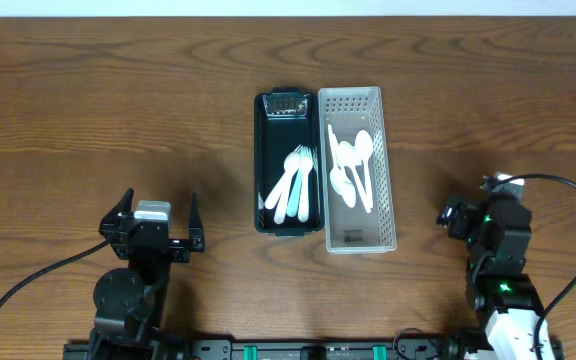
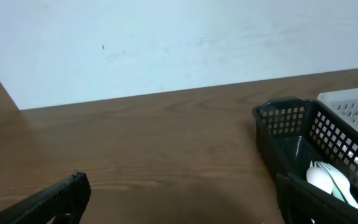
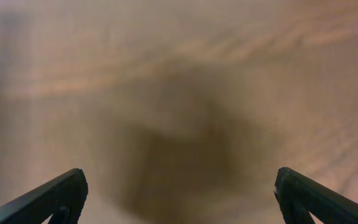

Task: Pack container

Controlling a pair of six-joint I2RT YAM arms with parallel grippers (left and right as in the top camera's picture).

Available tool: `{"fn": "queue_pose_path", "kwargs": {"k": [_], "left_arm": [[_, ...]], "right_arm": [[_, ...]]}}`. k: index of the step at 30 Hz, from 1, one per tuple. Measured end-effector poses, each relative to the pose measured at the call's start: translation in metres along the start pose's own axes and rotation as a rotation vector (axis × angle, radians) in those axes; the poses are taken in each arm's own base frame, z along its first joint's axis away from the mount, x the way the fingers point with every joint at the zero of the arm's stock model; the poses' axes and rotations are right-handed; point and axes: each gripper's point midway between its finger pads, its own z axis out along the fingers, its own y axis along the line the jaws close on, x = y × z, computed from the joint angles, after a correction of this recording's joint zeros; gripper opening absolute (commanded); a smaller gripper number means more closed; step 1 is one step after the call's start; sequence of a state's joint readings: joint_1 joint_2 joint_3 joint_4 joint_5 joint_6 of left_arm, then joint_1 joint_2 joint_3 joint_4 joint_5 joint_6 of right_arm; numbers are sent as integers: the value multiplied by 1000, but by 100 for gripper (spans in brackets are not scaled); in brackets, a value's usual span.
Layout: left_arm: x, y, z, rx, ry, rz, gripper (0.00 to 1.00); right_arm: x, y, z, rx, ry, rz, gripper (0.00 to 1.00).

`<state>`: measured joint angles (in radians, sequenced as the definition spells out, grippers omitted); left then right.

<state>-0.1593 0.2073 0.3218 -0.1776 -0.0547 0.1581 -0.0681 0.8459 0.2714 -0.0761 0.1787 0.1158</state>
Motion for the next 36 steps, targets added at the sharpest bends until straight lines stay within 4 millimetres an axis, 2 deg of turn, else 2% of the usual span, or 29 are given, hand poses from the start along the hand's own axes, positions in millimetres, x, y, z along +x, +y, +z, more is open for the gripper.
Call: {"fn": "queue_pose_path", "kwargs": {"k": [5,11,15,18,21,28,31,36], "left_arm": [[0,0,0,0,1,0,98],[0,0,0,0,1,0,98],[0,0,0,0,1,0,98],[0,0,0,0,1,0,98],[0,0,0,0,2,0,98],[0,0,0,0,1,0,98],[0,0,0,0,2,1,98],[0,0,0,0,2,0,98]], "right_arm": [[35,-4,-2,13,139,-28,99],[61,-8,-7,25,244,-47,99],[67,-9,-11,27,269,-52,99],[64,-10,-17,26,251,-49,99],[54,-9,-27,13,192,-45,99],[13,4,-60,-66,-54,-40,99],[-9,10,-76,-106,-185,-32,99],[-58,22,-101,-175,-481,4,99]]}}
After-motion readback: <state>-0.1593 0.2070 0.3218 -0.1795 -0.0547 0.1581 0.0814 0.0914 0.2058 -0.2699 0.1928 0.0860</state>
